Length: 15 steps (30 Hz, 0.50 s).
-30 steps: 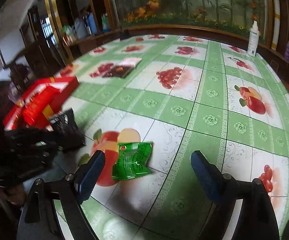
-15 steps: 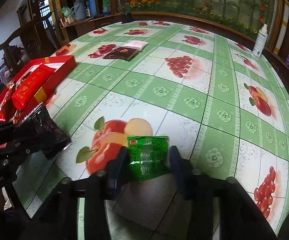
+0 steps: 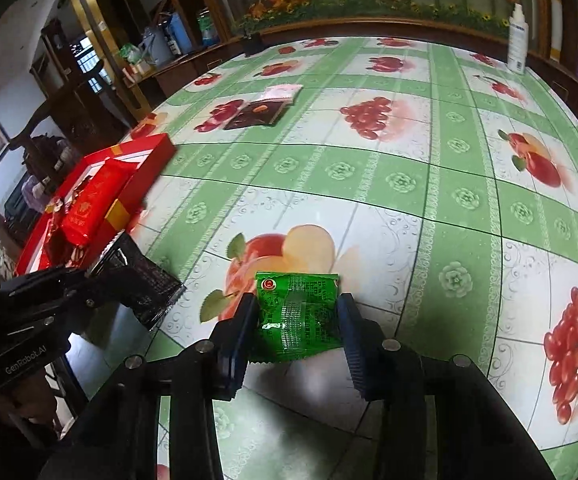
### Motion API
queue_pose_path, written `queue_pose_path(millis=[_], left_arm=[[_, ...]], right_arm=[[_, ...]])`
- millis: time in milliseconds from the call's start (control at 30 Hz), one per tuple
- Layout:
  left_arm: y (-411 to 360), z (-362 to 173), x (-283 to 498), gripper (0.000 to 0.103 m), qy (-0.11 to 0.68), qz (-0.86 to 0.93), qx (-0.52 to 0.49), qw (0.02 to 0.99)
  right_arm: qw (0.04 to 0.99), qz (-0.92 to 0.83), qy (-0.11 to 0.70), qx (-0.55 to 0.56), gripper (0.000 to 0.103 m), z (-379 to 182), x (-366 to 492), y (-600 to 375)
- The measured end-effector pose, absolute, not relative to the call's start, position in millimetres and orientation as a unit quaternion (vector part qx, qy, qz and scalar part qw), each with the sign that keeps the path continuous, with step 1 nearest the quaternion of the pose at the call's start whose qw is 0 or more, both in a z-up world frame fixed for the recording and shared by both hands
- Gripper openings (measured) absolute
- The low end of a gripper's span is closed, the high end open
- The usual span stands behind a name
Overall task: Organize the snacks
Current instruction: 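Close the right tool on the green wrapped packet and lift it, then carry both packets over the tray and open both tools to drop them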
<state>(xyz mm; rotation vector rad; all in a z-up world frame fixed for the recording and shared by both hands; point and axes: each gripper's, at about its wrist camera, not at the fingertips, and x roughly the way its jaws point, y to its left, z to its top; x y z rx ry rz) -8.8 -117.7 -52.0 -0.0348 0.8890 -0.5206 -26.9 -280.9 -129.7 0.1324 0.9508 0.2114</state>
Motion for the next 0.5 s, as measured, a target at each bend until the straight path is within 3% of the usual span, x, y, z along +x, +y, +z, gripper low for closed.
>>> queue_pose_path(millis=[500], left_arm=[[-88.7,-14.8,-21.4,0.011,0.381,-0.241,-0.030,0.892]], right_arm=[[0.879,0.147,0.438,0.116,0.042,-119.9,-27.9,-274.1]])
